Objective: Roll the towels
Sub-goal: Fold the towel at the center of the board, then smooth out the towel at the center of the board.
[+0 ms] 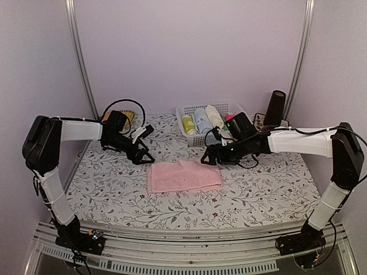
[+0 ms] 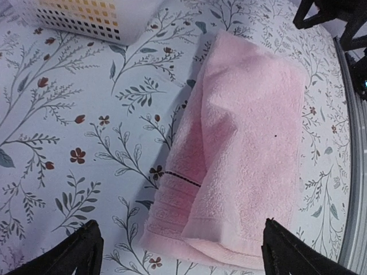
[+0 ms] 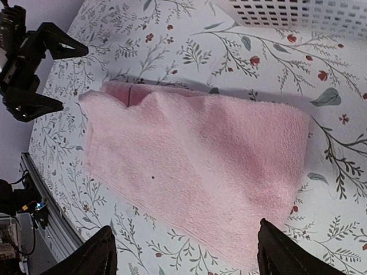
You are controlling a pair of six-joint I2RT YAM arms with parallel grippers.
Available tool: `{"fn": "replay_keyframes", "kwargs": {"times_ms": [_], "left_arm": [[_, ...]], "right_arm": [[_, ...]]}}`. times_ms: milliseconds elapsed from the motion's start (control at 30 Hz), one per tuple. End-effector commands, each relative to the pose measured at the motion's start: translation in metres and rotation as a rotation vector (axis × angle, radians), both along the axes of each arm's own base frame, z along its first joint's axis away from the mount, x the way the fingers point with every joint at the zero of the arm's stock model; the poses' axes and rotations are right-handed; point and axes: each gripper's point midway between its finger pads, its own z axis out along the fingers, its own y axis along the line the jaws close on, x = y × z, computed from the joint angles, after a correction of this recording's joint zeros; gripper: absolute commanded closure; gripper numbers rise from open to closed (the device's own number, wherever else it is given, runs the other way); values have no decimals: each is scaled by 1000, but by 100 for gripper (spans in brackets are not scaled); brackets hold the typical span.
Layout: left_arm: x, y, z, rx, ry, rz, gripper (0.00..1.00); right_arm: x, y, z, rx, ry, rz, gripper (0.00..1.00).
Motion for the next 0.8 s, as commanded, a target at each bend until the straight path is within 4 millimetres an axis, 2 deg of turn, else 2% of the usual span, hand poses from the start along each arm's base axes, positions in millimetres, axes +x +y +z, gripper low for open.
{"fn": "replay_keyframes", "kwargs": {"times_ms": [0, 200, 333, 400, 467, 600, 667, 767], "left_arm": [[-12, -12, -6, -2, 44, -47, 3], [-27, -20, -19, -2, 99, -112, 5], [-19, -22, -34, 36, 114, -82, 16], [-19, -22, -48, 48, 157, -78, 22], [-22, -23, -50, 38, 180, -90, 30], [-26, -25, -46, 18, 190, -105, 31], [-27, -25, -45, 15, 195, -103, 34], [-28, -25, -48, 15, 221, -96, 47]], "right_arm": [[0, -15, -11, -51, -36, -42, 15], [8, -24, -31, -99, -18, -86, 15], [24, -36, -37, -123, -24, -155, 19], [35, -42, -38, -129, -31, -195, 21], [46, -47, -39, -136, -34, -232, 26], [66, -42, -45, -156, -39, -267, 35], [74, -38, -53, -170, -33, -276, 36], [83, -35, -68, -197, -23, -292, 37]]}}
